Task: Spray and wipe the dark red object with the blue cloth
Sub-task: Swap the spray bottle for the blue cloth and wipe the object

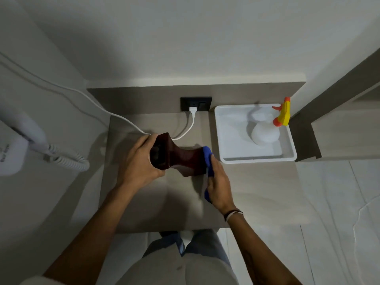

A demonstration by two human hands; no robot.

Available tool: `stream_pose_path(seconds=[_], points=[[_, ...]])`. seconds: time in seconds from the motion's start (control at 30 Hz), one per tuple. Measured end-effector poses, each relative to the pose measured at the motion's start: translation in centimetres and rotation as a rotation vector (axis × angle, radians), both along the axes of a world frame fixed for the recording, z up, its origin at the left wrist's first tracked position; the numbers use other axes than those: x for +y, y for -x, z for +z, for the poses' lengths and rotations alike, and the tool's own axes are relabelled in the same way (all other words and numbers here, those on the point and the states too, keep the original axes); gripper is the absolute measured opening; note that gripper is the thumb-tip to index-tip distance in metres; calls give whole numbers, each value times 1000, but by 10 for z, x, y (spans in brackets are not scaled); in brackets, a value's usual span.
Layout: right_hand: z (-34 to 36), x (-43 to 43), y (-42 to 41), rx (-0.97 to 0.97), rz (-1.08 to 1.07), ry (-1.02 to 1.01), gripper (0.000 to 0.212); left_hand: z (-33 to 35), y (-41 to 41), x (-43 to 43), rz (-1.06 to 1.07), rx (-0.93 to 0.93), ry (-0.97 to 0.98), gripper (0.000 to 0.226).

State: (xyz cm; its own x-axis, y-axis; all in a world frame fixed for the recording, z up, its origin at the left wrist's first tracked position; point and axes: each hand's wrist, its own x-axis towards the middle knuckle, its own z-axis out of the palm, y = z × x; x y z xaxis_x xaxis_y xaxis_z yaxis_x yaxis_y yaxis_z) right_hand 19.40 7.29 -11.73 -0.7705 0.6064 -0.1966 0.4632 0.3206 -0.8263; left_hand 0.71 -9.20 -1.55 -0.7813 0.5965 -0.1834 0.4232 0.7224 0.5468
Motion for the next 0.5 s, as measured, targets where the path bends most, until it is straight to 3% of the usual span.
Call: stream_pose_path(seconds=[0.17, 0.37, 0.5], points=[[27, 38, -9, 32, 16, 71, 70, 9, -9, 21, -30, 170, 141, 108], [53, 99, 11, 60, 17, 17, 63, 17, -17, 50, -32, 282, 289, 108], [50, 149, 34, 47, 2, -175, 64, 12, -21, 59, 6, 291, 369, 111]])
